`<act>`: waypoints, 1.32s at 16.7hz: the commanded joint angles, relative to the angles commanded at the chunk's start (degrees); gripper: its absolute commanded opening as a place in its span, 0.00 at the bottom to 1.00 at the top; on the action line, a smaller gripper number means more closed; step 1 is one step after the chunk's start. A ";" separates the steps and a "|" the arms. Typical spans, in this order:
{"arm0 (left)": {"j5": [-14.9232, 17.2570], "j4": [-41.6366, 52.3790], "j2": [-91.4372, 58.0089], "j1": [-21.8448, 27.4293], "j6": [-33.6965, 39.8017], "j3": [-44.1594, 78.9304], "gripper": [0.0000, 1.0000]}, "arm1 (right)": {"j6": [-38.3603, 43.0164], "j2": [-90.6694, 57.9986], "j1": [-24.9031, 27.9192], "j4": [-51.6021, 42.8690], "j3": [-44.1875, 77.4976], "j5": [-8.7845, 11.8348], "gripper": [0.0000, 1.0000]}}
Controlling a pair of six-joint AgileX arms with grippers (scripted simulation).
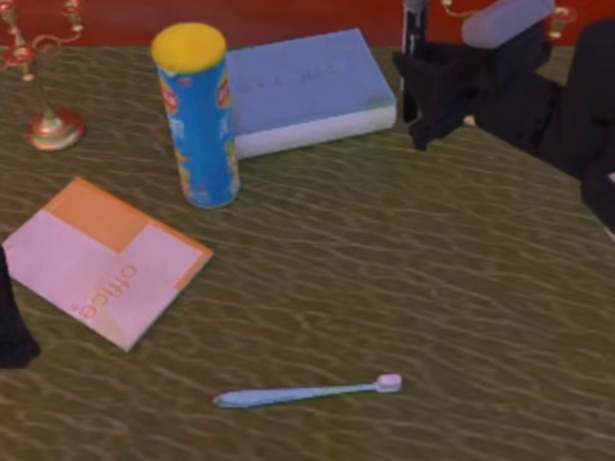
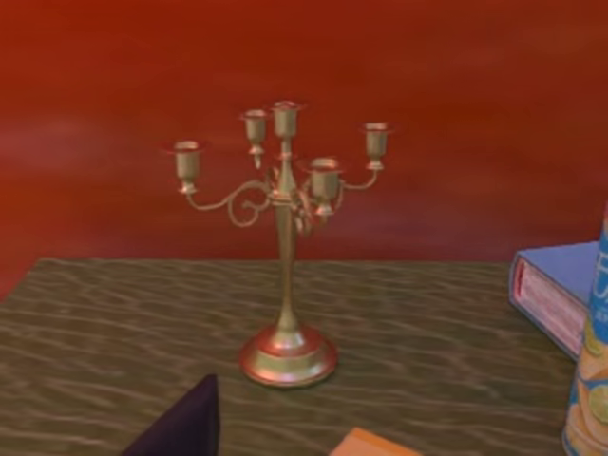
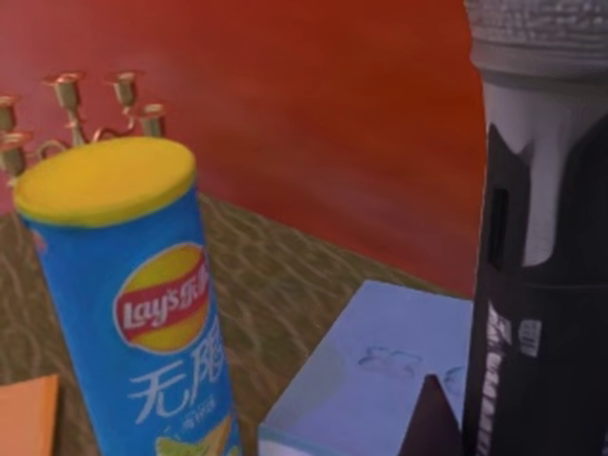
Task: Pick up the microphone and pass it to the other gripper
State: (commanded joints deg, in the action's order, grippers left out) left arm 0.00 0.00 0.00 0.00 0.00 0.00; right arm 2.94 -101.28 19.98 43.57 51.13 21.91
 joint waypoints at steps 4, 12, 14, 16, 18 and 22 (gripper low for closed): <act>0.00 0.00 0.00 0.00 0.00 0.00 1.00 | -1.93 2.85 -0.16 6.04 -1.94 2.19 0.00; 0.00 0.00 0.00 0.00 0.00 0.00 1.00 | -1.64 5.18 3.65 4.50 -2.21 -1.27 0.00; 0.00 0.00 0.00 0.00 0.00 0.00 1.00 | -1.48 7.80 7.26 2.99 -2.78 -4.80 0.00; 0.00 0.00 0.00 0.00 0.00 0.00 1.00 | -1.25 10.62 11.13 1.39 -3.38 -8.49 0.00; 0.00 0.00 0.00 0.00 0.00 0.00 1.00 | -1.07 13.02 14.47 0.12 -3.82 -11.57 0.00; 0.00 0.00 0.00 0.00 0.00 0.00 1.00 | -1.00 14.19 15.87 -0.45 -4.01 -12.95 0.00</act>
State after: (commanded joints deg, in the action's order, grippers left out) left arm 0.00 0.00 0.00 0.00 0.00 0.00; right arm 1.93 -87.09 35.85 43.12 47.12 8.96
